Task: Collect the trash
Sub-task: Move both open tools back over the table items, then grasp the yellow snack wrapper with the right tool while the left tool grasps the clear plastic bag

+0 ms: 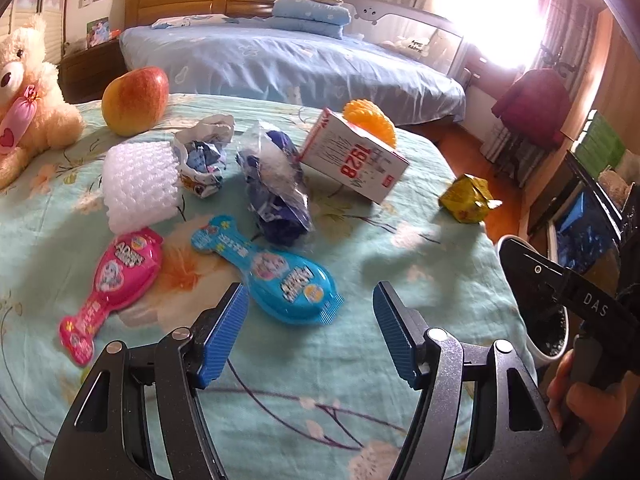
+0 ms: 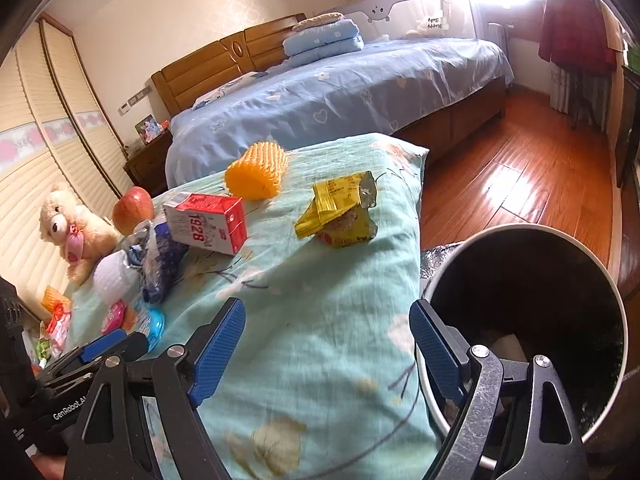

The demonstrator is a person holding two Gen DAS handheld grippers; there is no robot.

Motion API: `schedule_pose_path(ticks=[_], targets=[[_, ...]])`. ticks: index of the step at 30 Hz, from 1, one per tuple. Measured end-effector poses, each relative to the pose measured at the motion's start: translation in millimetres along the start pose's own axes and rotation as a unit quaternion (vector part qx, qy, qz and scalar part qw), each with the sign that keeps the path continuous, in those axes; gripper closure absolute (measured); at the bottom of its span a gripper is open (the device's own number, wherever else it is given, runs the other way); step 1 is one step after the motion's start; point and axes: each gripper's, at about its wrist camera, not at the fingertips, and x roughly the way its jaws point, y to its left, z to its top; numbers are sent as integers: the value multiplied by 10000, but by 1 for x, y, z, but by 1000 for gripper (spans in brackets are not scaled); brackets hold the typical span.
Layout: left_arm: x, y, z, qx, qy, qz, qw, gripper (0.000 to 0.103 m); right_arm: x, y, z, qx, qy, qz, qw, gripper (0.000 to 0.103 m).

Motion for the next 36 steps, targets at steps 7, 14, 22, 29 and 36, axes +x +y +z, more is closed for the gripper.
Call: schedule_pose_path(ticks=[7,14,22,29,36], targets=[[16,8,25,-31,42,143,9999,36,19,-1,17,-4,23,-13,10000,17],[37,16,50,-69,109,275,9995,34,46,-2,35,-55,145,-102,9998,18],[58,18,55,-48,234,396,9989,52,64,-4,43,-131,265,-237,9993,42],[48,21,45,-99,161,225,9996,71,58,-7,38,-87,236,-198,9995,64],[17,20,30,-179,-81,67,9998,72,36,1,24,-71,156,-37,9998,65]])
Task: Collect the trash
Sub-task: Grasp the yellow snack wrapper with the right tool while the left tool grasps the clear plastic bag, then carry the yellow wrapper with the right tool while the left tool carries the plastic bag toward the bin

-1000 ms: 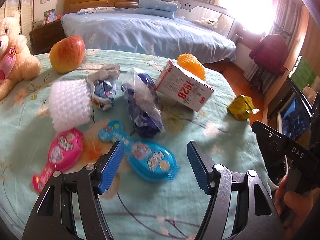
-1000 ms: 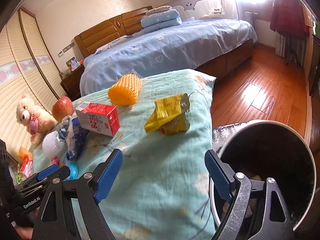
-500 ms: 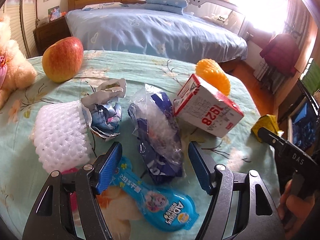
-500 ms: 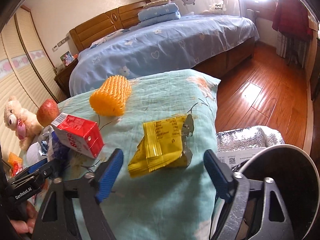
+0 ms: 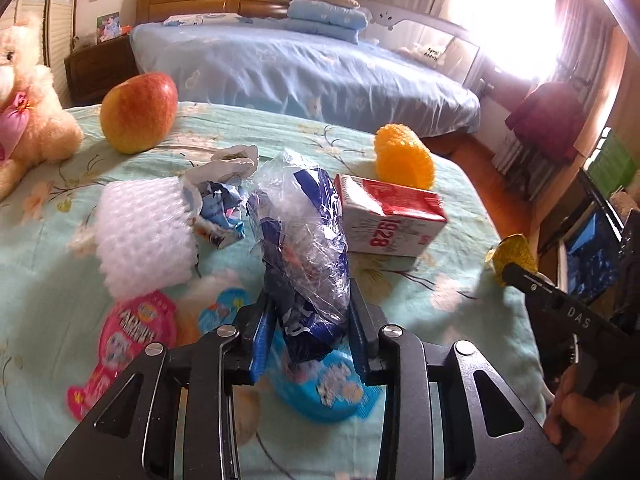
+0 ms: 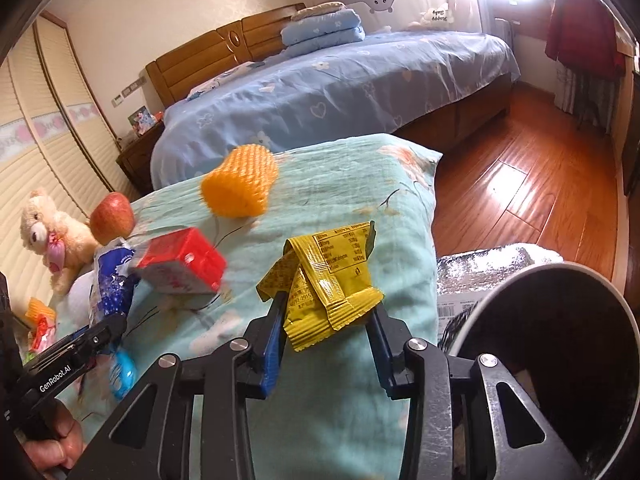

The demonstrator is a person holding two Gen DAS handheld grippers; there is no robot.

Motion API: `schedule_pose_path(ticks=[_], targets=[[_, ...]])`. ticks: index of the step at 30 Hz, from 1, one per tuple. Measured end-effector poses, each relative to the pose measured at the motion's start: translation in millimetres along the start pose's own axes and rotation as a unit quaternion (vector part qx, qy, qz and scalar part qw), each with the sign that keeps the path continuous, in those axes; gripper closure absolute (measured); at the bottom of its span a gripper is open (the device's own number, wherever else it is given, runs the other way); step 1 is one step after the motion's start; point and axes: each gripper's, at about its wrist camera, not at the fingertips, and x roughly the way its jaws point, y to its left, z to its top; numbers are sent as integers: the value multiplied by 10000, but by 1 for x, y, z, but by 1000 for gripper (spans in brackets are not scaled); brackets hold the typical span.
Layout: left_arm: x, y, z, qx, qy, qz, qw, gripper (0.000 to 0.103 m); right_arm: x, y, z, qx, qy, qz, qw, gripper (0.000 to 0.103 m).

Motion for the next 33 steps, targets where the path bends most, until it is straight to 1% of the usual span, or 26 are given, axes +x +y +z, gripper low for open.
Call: schedule_pose_path(ticks=[12,18,24,33], targets=[[-26,-21,-27,216,-51,-310,9993,72,-31,11,-30,6,-54,126,9999,66],[-31,-32,-42,328,48,-453,9984,72,-45,8,-44,63,-107,139,9998,66],[-33,-52,-51,515,121,-617,9967,72,-58,-5,-57,204,-140,57,9997,66],[-31,-89,-63,879,275,-879,9919,72,-80,-32,-71,400,-223,-154,9988,66]])
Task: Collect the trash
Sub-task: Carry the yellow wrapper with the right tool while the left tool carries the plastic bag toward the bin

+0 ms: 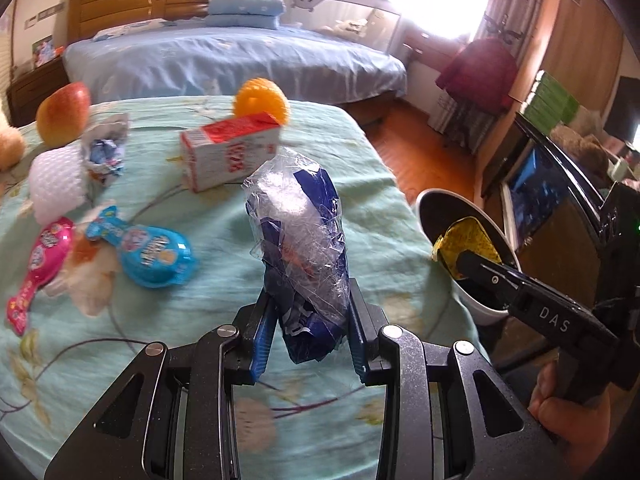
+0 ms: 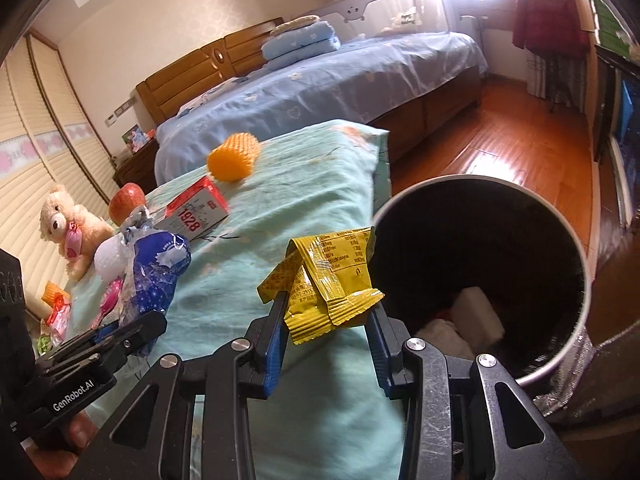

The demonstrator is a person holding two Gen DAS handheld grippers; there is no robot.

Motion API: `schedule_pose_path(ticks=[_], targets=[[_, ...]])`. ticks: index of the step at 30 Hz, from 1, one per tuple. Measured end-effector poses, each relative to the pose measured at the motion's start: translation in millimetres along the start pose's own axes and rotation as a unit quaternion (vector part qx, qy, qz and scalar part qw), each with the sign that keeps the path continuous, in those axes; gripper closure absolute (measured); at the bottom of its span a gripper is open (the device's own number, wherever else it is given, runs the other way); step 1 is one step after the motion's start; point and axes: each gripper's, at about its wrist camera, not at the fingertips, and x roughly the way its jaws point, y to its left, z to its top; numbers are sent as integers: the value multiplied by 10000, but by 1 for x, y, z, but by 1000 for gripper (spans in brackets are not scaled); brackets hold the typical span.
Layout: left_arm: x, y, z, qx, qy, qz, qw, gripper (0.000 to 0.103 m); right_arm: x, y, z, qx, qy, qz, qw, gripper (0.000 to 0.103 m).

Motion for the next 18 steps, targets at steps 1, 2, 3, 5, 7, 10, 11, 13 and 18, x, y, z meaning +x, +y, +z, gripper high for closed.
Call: schedule_pose_path(ticks=[1,2,3,5,7,10,11,13,18], targets=[[1,-4,0,38,8,-19,10000,72,-4,-4,-1,20,-29,-38,10000,66],[1,-8,0,72,12,-37,10000,72,-6,-7,-1,38,-47,-63,10000,66],[1,-11,-1,94,16,-54,9999,72,-8,-10,-2,58,-64,-82,9999,66],[2,-20,-1,153,42,-106,9998,72,-12,-17,-2,107,-104,-137,9998,66],[4,-27,0,211,58,-149,9996,72,-15,-23,-3,152,-128,-182,9996,66],[6,-35,1,289,76,-206,9993,72,-19,-31,-3,216,-164,-238,9994,66],[7,-39,2,333,87,-229,9991,72,-20,-33,-3,232,-173,-251,9993,66],[8,-46,2,401,101,-264,9988,72,-22,-40,-4,272,-198,-298,9990,66],[14,-57,4,451,155,-342,9983,72,-27,-53,-5,363,-230,-389,9983,66]])
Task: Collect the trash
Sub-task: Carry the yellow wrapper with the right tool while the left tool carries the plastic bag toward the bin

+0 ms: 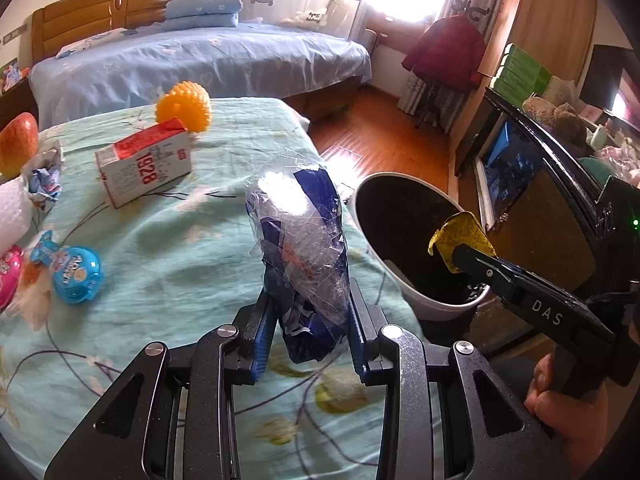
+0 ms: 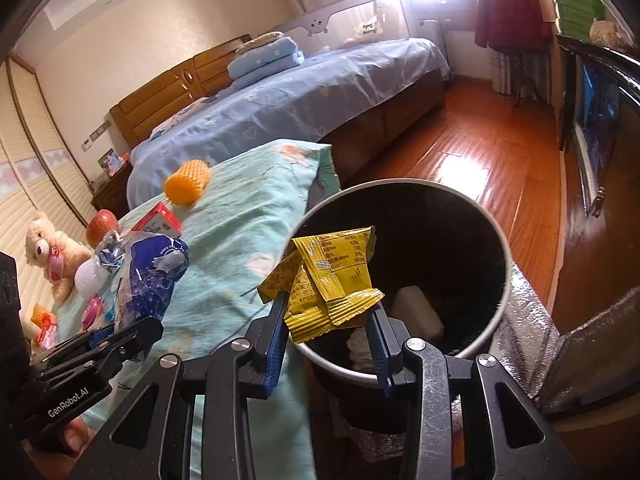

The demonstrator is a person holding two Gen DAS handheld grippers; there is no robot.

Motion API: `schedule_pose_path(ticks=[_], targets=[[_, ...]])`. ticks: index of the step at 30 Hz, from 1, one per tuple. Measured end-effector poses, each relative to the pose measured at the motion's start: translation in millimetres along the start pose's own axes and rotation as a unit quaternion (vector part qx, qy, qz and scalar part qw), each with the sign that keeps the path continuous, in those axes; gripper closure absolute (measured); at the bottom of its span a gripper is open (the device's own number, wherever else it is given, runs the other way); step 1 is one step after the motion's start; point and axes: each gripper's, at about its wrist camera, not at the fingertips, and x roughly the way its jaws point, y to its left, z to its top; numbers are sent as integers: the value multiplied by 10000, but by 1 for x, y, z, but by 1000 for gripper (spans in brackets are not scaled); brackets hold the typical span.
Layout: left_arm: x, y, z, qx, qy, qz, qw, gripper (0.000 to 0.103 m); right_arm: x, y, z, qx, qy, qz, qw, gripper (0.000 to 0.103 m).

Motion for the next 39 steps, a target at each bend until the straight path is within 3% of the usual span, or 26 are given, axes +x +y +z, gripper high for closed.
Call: schedule_pose_path(ticks=[39], targets=[[43,-64,20,549,347,-281,9975,72,5,-51,16,329,-26,-325,9989,65]])
